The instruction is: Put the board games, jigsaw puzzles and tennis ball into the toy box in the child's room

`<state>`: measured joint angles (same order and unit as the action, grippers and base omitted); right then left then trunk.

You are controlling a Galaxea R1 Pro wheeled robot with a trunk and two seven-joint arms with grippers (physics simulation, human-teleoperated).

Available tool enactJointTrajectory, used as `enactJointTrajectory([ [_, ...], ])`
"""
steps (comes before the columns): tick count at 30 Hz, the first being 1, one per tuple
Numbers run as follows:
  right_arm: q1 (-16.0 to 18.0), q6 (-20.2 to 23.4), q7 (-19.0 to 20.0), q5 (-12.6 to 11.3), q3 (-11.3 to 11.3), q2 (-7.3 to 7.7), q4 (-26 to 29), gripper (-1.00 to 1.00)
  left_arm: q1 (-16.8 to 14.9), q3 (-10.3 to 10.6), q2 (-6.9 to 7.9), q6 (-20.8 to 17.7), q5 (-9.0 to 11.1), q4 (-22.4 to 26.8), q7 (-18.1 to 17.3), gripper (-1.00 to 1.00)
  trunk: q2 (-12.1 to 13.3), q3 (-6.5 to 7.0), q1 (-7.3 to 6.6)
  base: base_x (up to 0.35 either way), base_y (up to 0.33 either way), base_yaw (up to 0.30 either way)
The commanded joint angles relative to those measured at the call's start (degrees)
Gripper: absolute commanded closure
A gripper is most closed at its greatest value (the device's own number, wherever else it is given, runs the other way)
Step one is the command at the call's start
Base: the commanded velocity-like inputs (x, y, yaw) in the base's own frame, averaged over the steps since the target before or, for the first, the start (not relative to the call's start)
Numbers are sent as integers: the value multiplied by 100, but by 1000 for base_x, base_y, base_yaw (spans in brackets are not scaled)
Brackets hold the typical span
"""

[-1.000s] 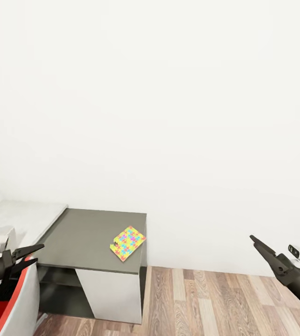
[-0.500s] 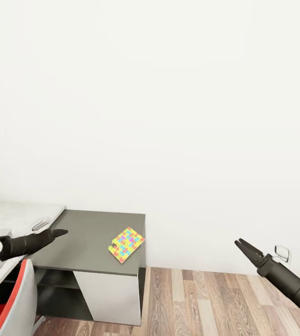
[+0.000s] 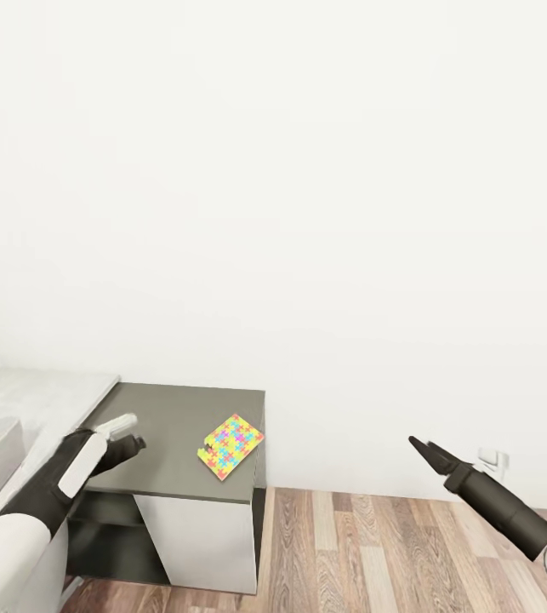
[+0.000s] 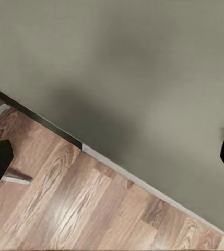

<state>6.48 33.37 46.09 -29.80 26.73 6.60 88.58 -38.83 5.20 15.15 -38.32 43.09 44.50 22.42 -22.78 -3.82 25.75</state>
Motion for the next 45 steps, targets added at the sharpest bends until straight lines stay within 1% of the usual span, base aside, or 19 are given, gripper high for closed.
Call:
enactJointTrajectory([
  [1, 7, 43, -50, -31, -22, 0, 1, -100, -12, 31, -13, 46, -26, -52, 34, -100, -14, -13, 4, 0, 0, 0],
  [2, 9, 44, -146, -29, -67, 1, 3, -100, -21, 37, -41, 153, -138, -162, -4, -100, -14, -13, 4, 0, 0, 0],
  [4, 10, 45, -243, -28, -105, -1, 2, -100, -27, 39, -59, 309, -212, -286, -44, -100, -14, -13, 4, 0, 0, 0],
  [5, 10, 45, -347, -29, -145, -3, 2, -100, -29, 42, -69, 497, -260, -385, -86, -100, -14, -13, 4, 0, 0, 0],
  [8, 11, 46, -579, -30, -228, -11, 1, -100, -28, 56, -80, 833, -310, -500, -237, -100, -14, -13, 4, 0, 0, 0],
  [9, 11, 41, -685, -32, -263, -13, 1, -100, -28, 66, -84, 949, -326, -541, -356, -100, -14, -13, 4, 0, 0, 0],
  [11, 11, 34, -772, -33, -286, -15, 1, -100, -28, 90, -87, 1031, -339, -568, -495, -100, -14, -13, 4, 0, 0, 0],
  [12, 11, 29, -836, -33, -302, -16, 1, -100, -28, 159, -88, 1087, -359, -586, -649, -100, -14, -13, 4, 0, 0, 0],
  [13, 12, 27, -859, -34, -310, -17, 1, -100, -28, 211, -89, 1107, -374, -593, -727, -100, -14, -13, 4, 0, 0, 0],
  [14, 12, 18, -893, -34, -330, -17, 1, -100, -28, 347, -86, 1137, -416, -602, -866, -100, -14, -13, 4, 0, 0, 0],
  [15, 10, 10, -904, -34, -340, -18, 1, -100, -28, 421, -86, 1149, -435, -605, -925, -100, -14, -13, 4, 0, 0, 0],
  [18, -38, 104, -806, 12, -437, -115, 77, -100, -127, 320, 12, 1051, -535, -507, -1020, -100, -14, -13, 4, 0, 0, 0],
  [20, -38, 104, -742, 12, -450, -117, 77, -100, -193, 256, 77, 987, -603, -442, -1085, -100, -14, -13, 4, 0, 0, 0],
  [22, -28, 78, -750, 8, -436, -117, 58, -100, -172, 191, 117, 922, -672, -378, -1149, -100, -14, -13, 4, 0, 0, 0],
  [23, -28, 78, -751, 8, -436, -117, 58, -100, -172, 159, 117, 890, -705, -346, -1181, -100, -14, -13, 4, 0, 0, 0],
  [27, 0, 10, -847, -12, -388, -125, 2, -100, -97, 291, -14, 848, -563, -348, -1309, -100, -14, -13, 4, 0, 0, 0],
  [31, 8, -13, -877, -21, -370, -130, -22, -100, -74, 421, -144, 977, -517, -477, -1179, -100, -14, -13, 4, 0, 0, 0],
  [41, 11, -15, -890, -25, -362, -125, -33, -100, -64, 744, -469, 1300, -497, -764, -858, -100, -14, -13, 4, 40, 0, 0],
  [45, 13, -15, -890, -26, -361, -128, -34, -100, -64, 872, -478, 1429, -495, -772, -730, -100, -14, -13, 4, 153, 0, 0],
])
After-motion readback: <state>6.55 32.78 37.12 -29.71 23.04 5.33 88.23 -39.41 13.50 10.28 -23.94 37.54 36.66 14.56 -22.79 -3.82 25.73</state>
